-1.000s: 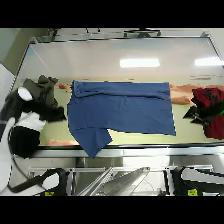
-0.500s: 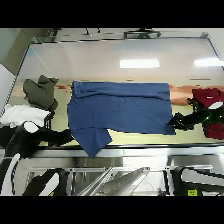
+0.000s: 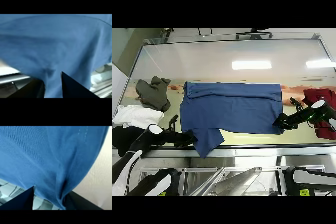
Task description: Fold the shirts.
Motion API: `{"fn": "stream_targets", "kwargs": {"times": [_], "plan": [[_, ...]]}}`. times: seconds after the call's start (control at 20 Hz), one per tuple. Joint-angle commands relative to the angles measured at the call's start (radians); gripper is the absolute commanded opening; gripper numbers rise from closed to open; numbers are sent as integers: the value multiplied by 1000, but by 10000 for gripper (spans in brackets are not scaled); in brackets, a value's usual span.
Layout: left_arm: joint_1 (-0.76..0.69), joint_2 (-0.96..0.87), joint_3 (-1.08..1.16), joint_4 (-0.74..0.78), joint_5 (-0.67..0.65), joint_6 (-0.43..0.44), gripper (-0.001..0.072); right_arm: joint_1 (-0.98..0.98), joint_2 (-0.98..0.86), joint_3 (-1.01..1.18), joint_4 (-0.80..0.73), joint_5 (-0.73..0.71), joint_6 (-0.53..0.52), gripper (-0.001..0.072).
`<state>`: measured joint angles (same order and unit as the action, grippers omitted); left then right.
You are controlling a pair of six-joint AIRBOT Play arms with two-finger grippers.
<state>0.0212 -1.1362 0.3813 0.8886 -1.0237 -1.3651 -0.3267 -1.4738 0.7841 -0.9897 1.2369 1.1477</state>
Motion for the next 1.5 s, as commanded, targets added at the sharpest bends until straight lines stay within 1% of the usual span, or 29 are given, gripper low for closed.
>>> {"fn": "stream_targets", "kwargs": {"times": [0.0,0.1,0.15,0.2,0.25,0.35,0.4,0.6,0.7,0.8,0.9,1.05,1.15,1.3,1.35,1.45], "plan": [[-100,-121,27,17,47,19,253,2,1,1,-36,-32,-5,492],[-112,-142,62,17,31,19,251,2,3,1,-38,-20,-9,485],[-109,-135,78,21,21,18,246,2,4,1,-38,-17,-8,426],[-101,-118,92,31,9,19,99,2,4,1,-38,-16,-11,335],[-88,-87,105,35,1,22,26,2,4,1,-37,-16,-12,286],[-54,-7,126,34,-4,22,27,2,4,1,-37,-6,-21,76],[-32,33,137,33,-15,21,27,2,4,3,-39,9,-24,12],[66,189,197,34,-82,26,27,-26,27,31,-89,55,-11,15],[94,246,227,33,-84,33,28,-66,60,48,-89,58,-8,15],[104,272,262,31,-84,40,28,-105,93,79,-85,101,-8,15],[101,257,322,9,-81,57,28,-114,122,125,-42,145,-14,15],[102,149,457,-102,-61,148,28,-111,137,224,137,138,-53,15],[92,33,561,-131,-56,188,28,-98,126,276,198,67,-53,15],[54,-169,723,-125,-30,224,28,-61,66,319,233,-84,-72,15],[39,-248,784,-125,-21,234,28,-53,35,329,252,-133,-86,15],[15,-384,895,-124,-19,260,28,-40,-32,340,346,-212,-162,15]]}}
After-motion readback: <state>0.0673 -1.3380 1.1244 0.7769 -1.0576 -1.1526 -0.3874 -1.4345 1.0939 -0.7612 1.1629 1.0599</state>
